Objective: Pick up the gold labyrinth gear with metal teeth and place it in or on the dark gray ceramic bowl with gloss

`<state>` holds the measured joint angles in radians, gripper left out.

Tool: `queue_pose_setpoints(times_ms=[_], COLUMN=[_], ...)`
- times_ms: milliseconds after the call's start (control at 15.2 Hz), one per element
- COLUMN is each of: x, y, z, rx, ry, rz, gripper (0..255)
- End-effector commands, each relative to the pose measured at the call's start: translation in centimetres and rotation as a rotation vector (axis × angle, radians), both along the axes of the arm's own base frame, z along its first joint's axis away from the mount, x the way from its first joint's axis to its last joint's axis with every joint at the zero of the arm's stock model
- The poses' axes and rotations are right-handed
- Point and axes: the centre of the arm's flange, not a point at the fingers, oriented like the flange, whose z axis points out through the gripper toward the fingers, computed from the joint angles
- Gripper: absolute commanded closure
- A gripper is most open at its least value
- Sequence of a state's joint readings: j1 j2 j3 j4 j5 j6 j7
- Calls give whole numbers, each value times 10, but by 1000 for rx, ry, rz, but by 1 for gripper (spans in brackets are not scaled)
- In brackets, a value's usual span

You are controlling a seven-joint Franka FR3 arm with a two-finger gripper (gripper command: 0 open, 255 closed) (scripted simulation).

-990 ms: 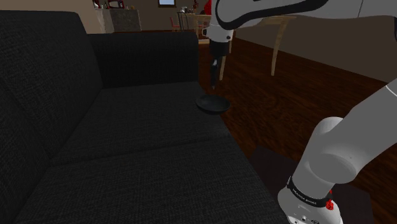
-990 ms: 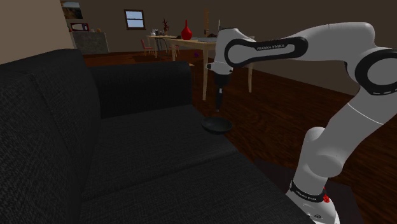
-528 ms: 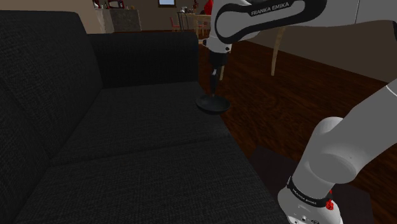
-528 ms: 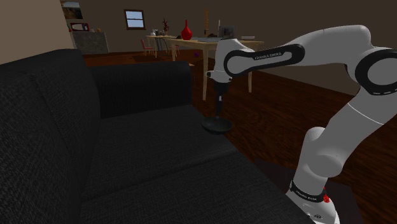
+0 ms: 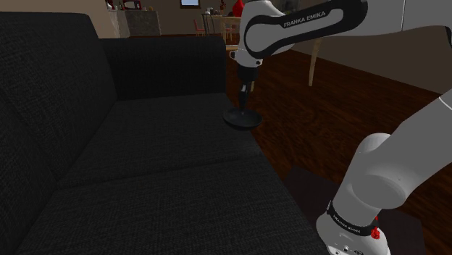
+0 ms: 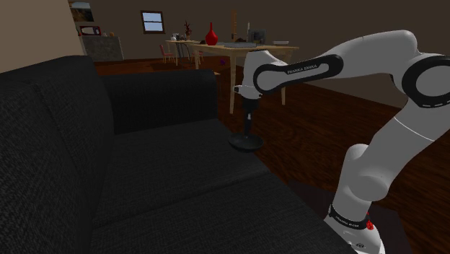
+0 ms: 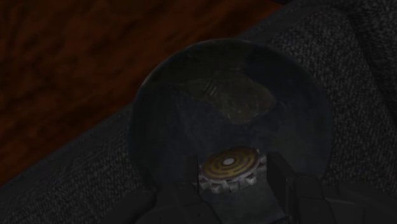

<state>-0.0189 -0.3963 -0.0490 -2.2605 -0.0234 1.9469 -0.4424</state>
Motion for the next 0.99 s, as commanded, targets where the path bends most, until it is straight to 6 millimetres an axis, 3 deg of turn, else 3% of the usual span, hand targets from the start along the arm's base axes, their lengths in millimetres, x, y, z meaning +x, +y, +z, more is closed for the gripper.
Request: queue_pose_setpoints(times_ms=[0,132,198,528,792,924], x=[0,0,0,0,-4,-4], y=[0,0,0,0,0,0], z=[0,0,0,0,50,50], rx=[0,0,0,0,0,0], ry=[0,0,0,0,0,0], rz=[0,0,0,0,0,0], gripper=[255,255,0,0,0,0])
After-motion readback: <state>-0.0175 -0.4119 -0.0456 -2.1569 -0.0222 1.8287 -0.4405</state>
